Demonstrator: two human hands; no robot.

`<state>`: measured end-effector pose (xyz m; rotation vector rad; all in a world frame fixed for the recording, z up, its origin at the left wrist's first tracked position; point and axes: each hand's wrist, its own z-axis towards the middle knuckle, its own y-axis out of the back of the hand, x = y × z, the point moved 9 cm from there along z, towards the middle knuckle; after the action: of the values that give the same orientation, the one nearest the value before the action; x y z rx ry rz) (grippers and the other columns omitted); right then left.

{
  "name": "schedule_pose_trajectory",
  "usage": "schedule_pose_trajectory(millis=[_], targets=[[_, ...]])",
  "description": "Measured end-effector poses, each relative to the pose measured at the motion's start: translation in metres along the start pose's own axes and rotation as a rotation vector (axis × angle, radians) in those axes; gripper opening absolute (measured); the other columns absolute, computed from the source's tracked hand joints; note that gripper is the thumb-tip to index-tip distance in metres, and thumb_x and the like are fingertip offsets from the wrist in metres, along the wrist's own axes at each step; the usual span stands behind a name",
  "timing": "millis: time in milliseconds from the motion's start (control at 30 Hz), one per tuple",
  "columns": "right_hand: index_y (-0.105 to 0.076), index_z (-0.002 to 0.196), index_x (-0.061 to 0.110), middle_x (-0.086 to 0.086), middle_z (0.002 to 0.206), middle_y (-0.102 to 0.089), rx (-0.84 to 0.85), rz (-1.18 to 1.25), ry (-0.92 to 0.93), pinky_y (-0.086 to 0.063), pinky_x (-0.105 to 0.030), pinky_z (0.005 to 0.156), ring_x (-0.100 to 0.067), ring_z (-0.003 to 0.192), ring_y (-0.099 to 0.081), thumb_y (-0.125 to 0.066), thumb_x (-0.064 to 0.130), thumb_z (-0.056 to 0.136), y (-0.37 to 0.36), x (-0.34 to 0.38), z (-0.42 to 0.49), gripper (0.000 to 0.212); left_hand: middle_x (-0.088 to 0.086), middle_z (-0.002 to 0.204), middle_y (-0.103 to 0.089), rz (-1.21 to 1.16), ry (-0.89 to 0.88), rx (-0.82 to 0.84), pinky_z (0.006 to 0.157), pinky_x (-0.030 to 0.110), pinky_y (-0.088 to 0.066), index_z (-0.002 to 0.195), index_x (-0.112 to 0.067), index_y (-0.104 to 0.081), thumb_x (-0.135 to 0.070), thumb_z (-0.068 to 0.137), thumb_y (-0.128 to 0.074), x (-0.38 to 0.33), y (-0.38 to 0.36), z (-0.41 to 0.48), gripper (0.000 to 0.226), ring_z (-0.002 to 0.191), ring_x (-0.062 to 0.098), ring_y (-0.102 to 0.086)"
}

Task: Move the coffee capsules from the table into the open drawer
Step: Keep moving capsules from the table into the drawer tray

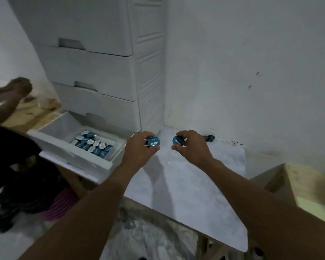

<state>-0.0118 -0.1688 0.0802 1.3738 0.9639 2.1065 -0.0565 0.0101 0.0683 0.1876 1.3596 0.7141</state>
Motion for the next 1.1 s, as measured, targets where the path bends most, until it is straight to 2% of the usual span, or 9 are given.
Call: schedule_pose_trajectory(millis=[133, 267, 367, 600, 700, 833, 933, 1033, 1100], targets=[[-0.063, 0.116, 0.012, -0.009, 0.108, -0.064, 0.054, 0.011, 0.081, -0.046, -0.026, 0.082, -0.019, 0.092, -0.058, -0.077, 0.029, 0.077, -0.035, 0.050, 0.002, 0.044, 0.000, 0.106, -0.067, 0.123, -0.008, -0.069, 0.090, 0.030, -0.049, 0.111, -0.012, -0.066, -0.019, 0.073, -0.079, 0.015, 0.053, -0.015, 0.041, 0.094, 0.015, -0.062], [-0.063, 0.115, 0.010, -0.010, 0.107, -0.064, 0.083, 0.004, 0.151, -0.048, -0.028, 0.083, -0.022, 0.093, -0.059, -0.077, 0.025, 0.077, -0.069, 0.100, 0.011, 0.042, -0.001, 0.104, -0.069, 0.200, 0.003, -0.091, 0.090, 0.039, -0.052, 0.106, -0.017, -0.067, -0.024, 0.073, -0.077, 0.044, 0.099, -0.016, 0.036, 0.094, 0.015, -0.063], [-0.064, 0.112, 0.009, -0.011, 0.104, -0.064, 0.085, 0.007, 0.176, -0.050, -0.033, 0.084, -0.023, 0.091, -0.059, -0.076, 0.025, 0.077, -0.097, 0.134, 0.022, 0.040, 0.002, 0.103, -0.069, 0.212, 0.008, -0.112, 0.089, 0.039, -0.052, 0.105, -0.015, -0.066, -0.020, 0.072, -0.077, 0.065, 0.136, -0.010, 0.035, 0.093, 0.017, -0.064], [-0.066, 0.107, 0.009, -0.011, 0.101, -0.064, 0.056, -0.019, 0.150, -0.041, -0.026, 0.077, -0.021, 0.089, -0.057, -0.074, 0.020, 0.078, -0.169, 0.198, 0.057, 0.032, 0.004, 0.104, -0.070, 0.237, -0.008, -0.054, 0.092, 0.039, -0.051, 0.107, -0.013, -0.066, -0.020, 0.073, -0.078, 0.120, 0.208, 0.026, 0.036, 0.093, 0.018, -0.065], [-0.067, 0.101, 0.009, -0.012, 0.097, -0.064, 0.053, -0.063, 0.118, -0.036, -0.026, 0.072, -0.023, 0.090, -0.056, -0.072, 0.019, 0.078, -0.198, 0.213, 0.070, 0.025, 0.003, 0.103, -0.070, 0.269, -0.038, -0.017, 0.093, 0.036, -0.050, 0.106, -0.014, -0.067, -0.023, 0.074, -0.078, 0.135, 0.229, 0.043, 0.035, 0.093, 0.016, -0.064], [-0.066, 0.107, 0.013, -0.010, 0.104, -0.059, 0.055, -0.095, 0.070, -0.033, -0.023, 0.074, -0.022, 0.096, -0.053, -0.070, 0.018, 0.079, -0.225, 0.220, 0.086, 0.029, 0.005, 0.100, -0.070, 0.252, -0.050, 0.051, 0.086, 0.027, -0.050, 0.102, -0.010, -0.068, -0.018, 0.074, -0.078, 0.155, 0.246, 0.065, 0.031, 0.088, 0.016, -0.063], [-0.067, 0.104, 0.009, -0.013, 0.103, -0.058, 0.067, -0.112, 0.048, -0.038, -0.027, 0.072, -0.025, 0.094, -0.055, -0.070, 0.016, 0.079, -0.240, 0.220, 0.105, 0.026, 0.007, 0.098, -0.070, 0.247, -0.060, 0.081, 0.083, 0.029, -0.049, 0.100, -0.008, -0.069, -0.013, 0.074, -0.077, 0.166, 0.255, 0.085, 0.028, 0.084, 0.016, -0.062], [-0.064, 0.112, 0.010, -0.012, 0.109, -0.058, 0.072, -0.093, 0.024, -0.043, -0.029, 0.081, -0.024, 0.097, -0.056, -0.073, 0.014, 0.079, -0.255, 0.216, 0.129, 0.035, 0.008, 0.092, -0.070, 0.272, -0.052, 0.110, 0.079, 0.028, -0.050, 0.095, -0.007, -0.070, -0.010, 0.073, -0.077, 0.183, 0.257, 0.113, 0.023, 0.080, 0.017, -0.062], [-0.064, 0.112, 0.010, -0.010, 0.110, -0.058, 0.082, -0.076, 0.019, -0.042, -0.027, 0.082, -0.022, 0.097, -0.055, -0.074, 0.014, 0.079, -0.268, 0.212, 0.147, 0.035, 0.007, 0.091, -0.071, 0.275, -0.032, 0.122, 0.079, 0.032, -0.054, 0.093, -0.009, -0.071, -0.010, 0.072, -0.076, 0.199, 0.257, 0.136, 0.022, 0.080, 0.019, -0.065]])
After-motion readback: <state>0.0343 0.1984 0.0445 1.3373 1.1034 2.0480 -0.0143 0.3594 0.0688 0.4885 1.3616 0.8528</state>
